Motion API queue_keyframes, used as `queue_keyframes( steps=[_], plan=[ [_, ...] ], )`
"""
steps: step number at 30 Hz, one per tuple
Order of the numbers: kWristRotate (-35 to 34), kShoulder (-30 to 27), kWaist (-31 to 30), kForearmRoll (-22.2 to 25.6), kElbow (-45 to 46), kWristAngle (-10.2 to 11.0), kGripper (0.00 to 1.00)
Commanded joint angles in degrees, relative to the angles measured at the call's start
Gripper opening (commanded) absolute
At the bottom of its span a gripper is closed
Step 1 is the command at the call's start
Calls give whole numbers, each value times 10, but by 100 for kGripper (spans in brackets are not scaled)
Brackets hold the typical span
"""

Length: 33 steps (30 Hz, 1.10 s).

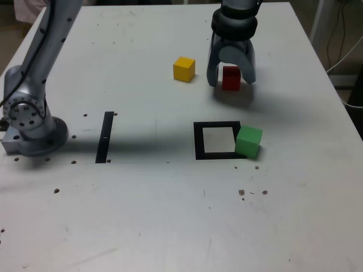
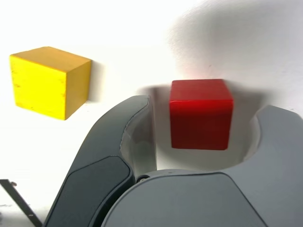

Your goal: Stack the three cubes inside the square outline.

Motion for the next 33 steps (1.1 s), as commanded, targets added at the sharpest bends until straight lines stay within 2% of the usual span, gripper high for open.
queue_keyframes(
  steps=[1, 8, 12, 25, 33],
  plan=[
    [-1, 3, 1, -5, -4, -2, 46],
    [-1, 4, 1, -22, -3, -12, 26],
    [-1, 4, 1, -32, 1, -19, 19],
    [-2, 3, 1, -39, 14, -27, 11],
    [-21, -49, -3, -42, 45, -24, 11]
  ],
)
